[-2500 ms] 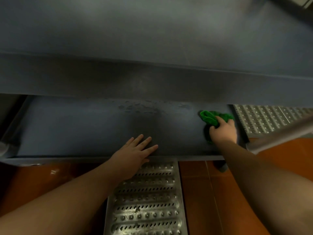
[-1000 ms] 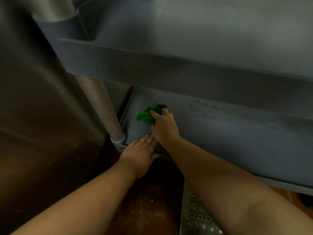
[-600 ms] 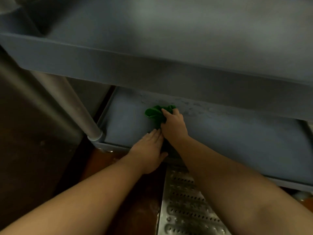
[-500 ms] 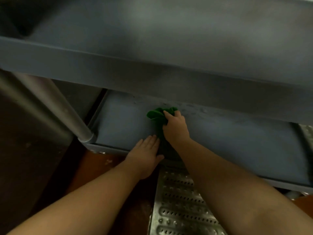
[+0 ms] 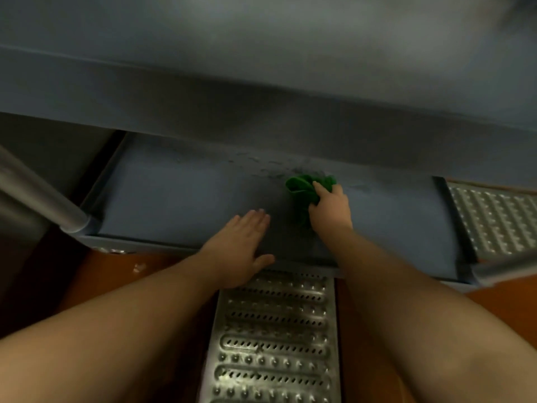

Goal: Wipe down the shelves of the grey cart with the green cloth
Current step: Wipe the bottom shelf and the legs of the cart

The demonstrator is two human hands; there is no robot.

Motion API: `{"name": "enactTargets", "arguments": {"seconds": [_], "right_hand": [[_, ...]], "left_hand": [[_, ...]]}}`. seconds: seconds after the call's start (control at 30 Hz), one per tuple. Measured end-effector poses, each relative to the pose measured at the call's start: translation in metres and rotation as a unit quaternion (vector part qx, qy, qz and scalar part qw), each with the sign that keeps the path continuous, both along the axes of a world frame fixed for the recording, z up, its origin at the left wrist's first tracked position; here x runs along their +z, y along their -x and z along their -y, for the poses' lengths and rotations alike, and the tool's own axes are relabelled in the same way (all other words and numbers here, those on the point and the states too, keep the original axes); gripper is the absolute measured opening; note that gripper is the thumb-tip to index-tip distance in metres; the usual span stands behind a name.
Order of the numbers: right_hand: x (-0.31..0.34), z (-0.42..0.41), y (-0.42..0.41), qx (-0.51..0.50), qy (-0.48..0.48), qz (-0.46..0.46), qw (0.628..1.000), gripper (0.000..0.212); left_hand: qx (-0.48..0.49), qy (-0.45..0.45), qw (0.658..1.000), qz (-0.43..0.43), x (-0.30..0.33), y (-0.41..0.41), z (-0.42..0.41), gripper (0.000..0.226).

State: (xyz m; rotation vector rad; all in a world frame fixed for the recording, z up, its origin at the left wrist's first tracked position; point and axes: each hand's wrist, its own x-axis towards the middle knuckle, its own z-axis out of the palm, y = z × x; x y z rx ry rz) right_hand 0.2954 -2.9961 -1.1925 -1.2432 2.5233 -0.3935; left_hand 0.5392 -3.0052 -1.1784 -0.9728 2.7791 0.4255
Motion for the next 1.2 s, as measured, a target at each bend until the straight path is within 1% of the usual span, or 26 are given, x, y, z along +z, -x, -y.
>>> {"name": "enactTargets", "arguments": {"seconds": [0.07,0.17,0.3,0.33,0.47,0.57,0.67,0.83,0.93,1.03,1.17,1.2], "right_hand": [[0.000,-0.002,0.001,0.000,0.000,0.001,1.000,0.056],[0.002,-0.009,0.019,0.013,-0.010,-0.009,1.000,0.055],[0.004,-0.044,0.082,-0.045,-0.001,-0.008,0.999,0.052],[0.005,-0.054,0.099,-0.058,0.002,-0.013,0.998,0.052],[0.011,-0.094,0.160,-0.117,-0.005,-0.026,0.993,0.054],[0.016,-0.122,0.193,-0.163,-0.019,-0.027,0.986,0.055],[0.017,-0.138,0.206,-0.190,-0.012,-0.022,0.981,0.055],[0.014,-0.140,0.194,-0.213,0.021,-0.002,0.977,0.056],[0.016,-0.135,0.175,-0.187,0.028,0.009,0.982,0.056],[0.018,-0.120,0.138,-0.154,0.032,0.020,0.987,0.057],[0.013,-0.089,0.066,-0.106,0.044,0.033,0.993,0.057],[0.011,-0.080,0.047,-0.098,0.047,0.034,0.993,0.058]], "left_hand": [[-0.013,-0.039,0.999,0.017,-0.004,0.037,-0.013,0.081],[-0.013,-0.038,0.998,0.052,-0.016,0.052,-0.017,0.077],[-0.029,-0.029,0.997,0.069,-0.019,0.050,-0.017,0.076],[-0.031,-0.022,0.997,0.072,-0.020,0.051,-0.016,0.078],[-0.035,-0.013,0.997,0.072,-0.026,0.052,-0.015,0.102],[-0.030,-0.013,0.997,0.067,-0.027,0.053,-0.014,0.103],[-0.028,-0.011,0.997,0.068,-0.025,0.054,-0.016,0.100],[-0.029,-0.013,0.997,0.073,-0.022,0.054,-0.018,0.101],[-0.024,-0.012,0.998,0.061,-0.025,0.052,-0.016,0.103],[-0.024,-0.011,0.998,0.052,-0.027,0.051,-0.016,0.107],[0.001,-0.037,0.999,0.025,-0.017,0.044,-0.014,0.092],[0.005,-0.045,0.999,0.022,-0.011,0.039,-0.010,0.091]]}}
